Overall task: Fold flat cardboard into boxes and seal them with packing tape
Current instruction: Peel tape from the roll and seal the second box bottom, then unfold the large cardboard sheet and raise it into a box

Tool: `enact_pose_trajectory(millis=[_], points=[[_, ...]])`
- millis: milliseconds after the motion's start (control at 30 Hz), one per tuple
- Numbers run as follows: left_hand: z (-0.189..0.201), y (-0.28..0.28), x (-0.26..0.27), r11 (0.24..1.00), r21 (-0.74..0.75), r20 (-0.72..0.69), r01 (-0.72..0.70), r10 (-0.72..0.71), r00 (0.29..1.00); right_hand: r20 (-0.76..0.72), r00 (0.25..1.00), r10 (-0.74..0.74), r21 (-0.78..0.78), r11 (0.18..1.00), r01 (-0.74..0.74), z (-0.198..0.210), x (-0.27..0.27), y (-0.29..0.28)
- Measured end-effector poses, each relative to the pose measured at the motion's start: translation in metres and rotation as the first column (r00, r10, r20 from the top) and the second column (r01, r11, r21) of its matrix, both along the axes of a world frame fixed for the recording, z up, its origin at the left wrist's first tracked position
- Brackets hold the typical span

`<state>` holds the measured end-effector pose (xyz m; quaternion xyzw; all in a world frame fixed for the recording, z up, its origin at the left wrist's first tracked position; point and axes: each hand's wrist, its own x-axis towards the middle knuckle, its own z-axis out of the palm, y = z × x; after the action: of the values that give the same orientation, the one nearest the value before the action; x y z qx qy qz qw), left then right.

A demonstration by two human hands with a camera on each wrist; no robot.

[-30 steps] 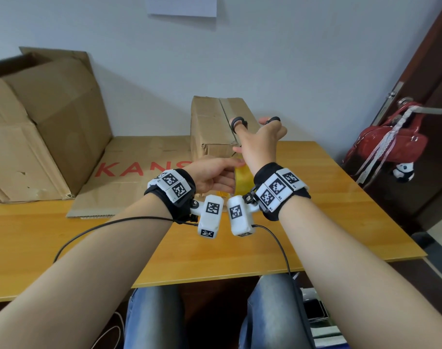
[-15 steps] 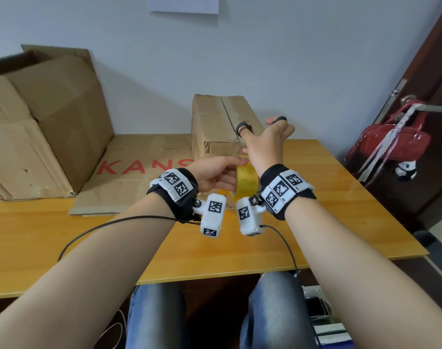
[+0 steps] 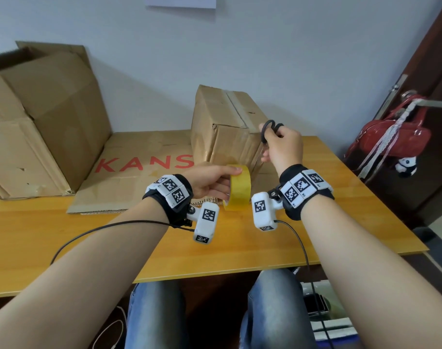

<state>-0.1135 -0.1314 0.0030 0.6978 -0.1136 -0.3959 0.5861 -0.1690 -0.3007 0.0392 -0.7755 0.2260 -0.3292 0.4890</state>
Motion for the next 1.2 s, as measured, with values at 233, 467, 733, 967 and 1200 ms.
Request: enact_pose_trajectory(millis=[233, 467, 733, 967, 1200], points=[[-0.009, -0.014, -0.002, 0.999, 0.045, 0.014, 0.021, -0.021, 1.0, -0.29, 0.956, -0.035, 0.051, 0.997, 0.052, -0.042, -0.02, -0.036], [-0.018, -0.029, -0.006, 0.996, 0.082, -0.005, 0.018, -0.018, 1.0, -0.621, 0.776, 0.113, 0.28, 0.956, 0.084, -0.075, -0.033, -0.044], [-0.017, -0.038, -0.008, 0.994, 0.099, -0.006, 0.04, -0.04, 0.999, -0.676, 0.725, 0.131, 0.216, 0.976, 0.026, -0.07, -0.03, -0.049], [-0.007, -0.05, -0.011, 0.989, 0.118, 0.019, 0.092, -0.095, 0.995, -0.681, 0.705, 0.195, 0.232, 0.972, -0.045, -0.069, -0.027, -0.06], [0.002, -0.066, -0.012, 0.988, 0.125, 0.042, 0.086, -0.091, 0.995, -0.738, 0.626, 0.253, 0.187, 0.967, -0.17, -0.055, -0.033, -0.07]])
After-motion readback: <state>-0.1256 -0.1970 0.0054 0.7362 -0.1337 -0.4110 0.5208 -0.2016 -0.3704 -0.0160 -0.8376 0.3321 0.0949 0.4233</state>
